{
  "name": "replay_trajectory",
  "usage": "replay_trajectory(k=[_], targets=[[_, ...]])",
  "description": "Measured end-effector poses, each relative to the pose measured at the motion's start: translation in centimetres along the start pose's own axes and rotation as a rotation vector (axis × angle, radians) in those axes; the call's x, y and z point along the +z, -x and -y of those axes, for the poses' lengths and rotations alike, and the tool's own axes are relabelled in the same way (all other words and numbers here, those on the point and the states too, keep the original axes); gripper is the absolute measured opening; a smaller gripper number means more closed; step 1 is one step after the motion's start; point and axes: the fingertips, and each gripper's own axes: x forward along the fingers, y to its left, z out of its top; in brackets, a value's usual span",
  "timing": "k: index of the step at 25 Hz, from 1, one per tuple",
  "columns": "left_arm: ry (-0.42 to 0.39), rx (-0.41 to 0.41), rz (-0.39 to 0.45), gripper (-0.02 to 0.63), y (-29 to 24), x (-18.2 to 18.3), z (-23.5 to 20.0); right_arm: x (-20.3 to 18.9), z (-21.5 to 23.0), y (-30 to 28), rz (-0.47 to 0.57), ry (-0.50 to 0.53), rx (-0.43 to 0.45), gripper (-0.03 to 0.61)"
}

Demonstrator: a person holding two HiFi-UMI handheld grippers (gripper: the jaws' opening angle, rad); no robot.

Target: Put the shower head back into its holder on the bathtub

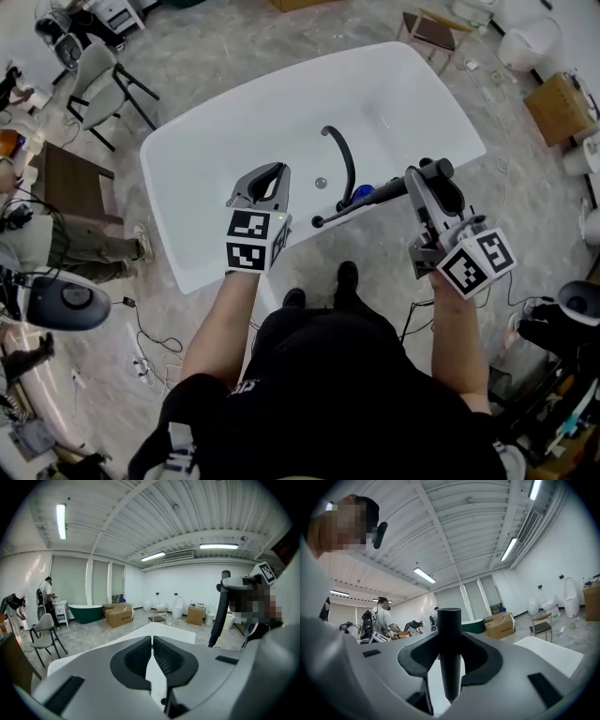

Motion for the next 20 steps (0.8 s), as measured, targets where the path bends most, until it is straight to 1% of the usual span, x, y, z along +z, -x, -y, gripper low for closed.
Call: replay_trajectory(k=[4,7,9,13,17,20], targets=[[0.041,0.068,-0.041,0.028,-2.7,-0.8,1.3,-1.2,2.9,-2.0,-0.051,-0.025,0.115,0.147],[0.070,0.121,-0.069,0.028,-2.8,-2.1,2.5,-3.7,3.2,-2.5,-0.118,-0.051,0.204,0.147],[0.074,0.145,-0.079,0.028,-2.5,-2.7,2.6,-5.3,2.8,-3.4,-0.148,-0.062,0.244,0.147],[0.098,0.168,-0.112,0.028,-1.7,-5.0,1.9,-8.4,1.6,-5.2,-0.227,-0.059,0.267,0.147],[0.102,0.140,-0.121,0.028,-2.2,-6.3,2.0,-12.4,1.7,-6.7,-0.312,-0.079,0.243,0.149],[0.123,0.125,-0.115,0.028,-2.4,-7.4,1.6,-15.4,1.5,-7.6,-0.373,-0.072,0.228,0.149]])
